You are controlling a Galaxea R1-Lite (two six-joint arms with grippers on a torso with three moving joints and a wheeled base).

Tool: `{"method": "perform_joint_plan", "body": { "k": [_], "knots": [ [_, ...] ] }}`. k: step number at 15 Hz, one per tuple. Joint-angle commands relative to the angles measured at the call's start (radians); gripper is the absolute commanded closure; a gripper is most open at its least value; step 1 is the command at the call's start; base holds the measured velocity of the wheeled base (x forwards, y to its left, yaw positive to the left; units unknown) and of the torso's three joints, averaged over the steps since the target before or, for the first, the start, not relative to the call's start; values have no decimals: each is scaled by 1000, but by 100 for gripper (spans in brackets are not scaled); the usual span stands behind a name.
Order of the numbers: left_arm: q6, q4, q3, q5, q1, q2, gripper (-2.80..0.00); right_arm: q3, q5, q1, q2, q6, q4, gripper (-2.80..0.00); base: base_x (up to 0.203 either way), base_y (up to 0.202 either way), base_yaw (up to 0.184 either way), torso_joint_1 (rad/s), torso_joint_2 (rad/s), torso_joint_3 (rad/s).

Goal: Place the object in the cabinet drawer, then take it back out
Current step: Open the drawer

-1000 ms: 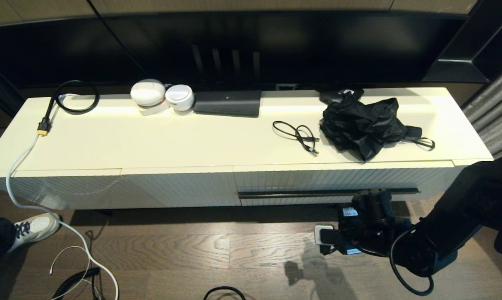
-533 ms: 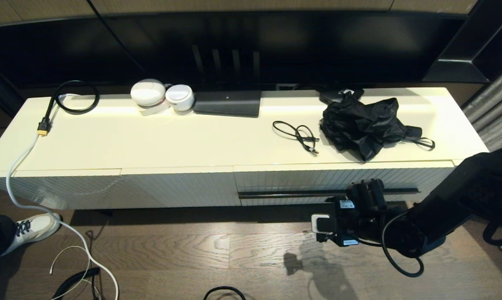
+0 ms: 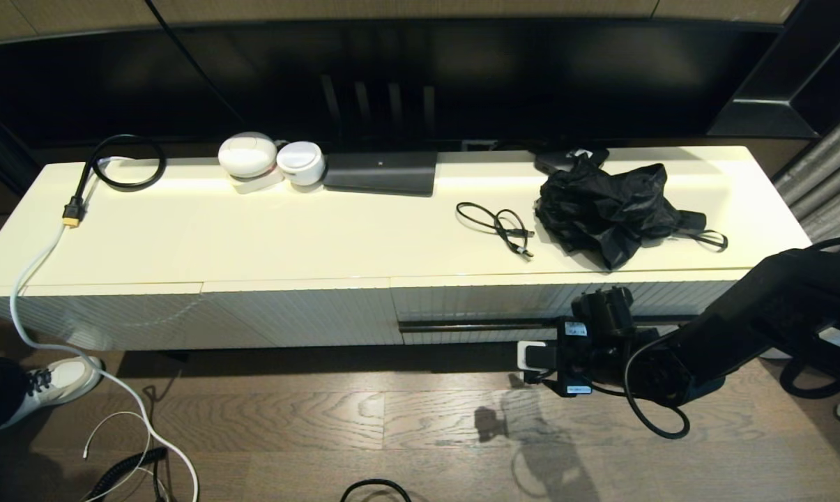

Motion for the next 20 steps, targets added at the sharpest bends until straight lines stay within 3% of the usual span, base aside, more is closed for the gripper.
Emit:
{"method": "perform_joint_plan", "body": {
  "k": [1, 20],
  "knots": [
    [0, 0, 0, 0, 0, 0, 0, -34, 0, -3, 19, -8, 9, -280, 0, 0, 0, 0, 0, 0],
    [0, 0, 0, 0, 1, 0, 0, -126, 0, -5, 97, -8, 36, -280, 0, 0, 0, 0, 0, 0]
  ]
}}
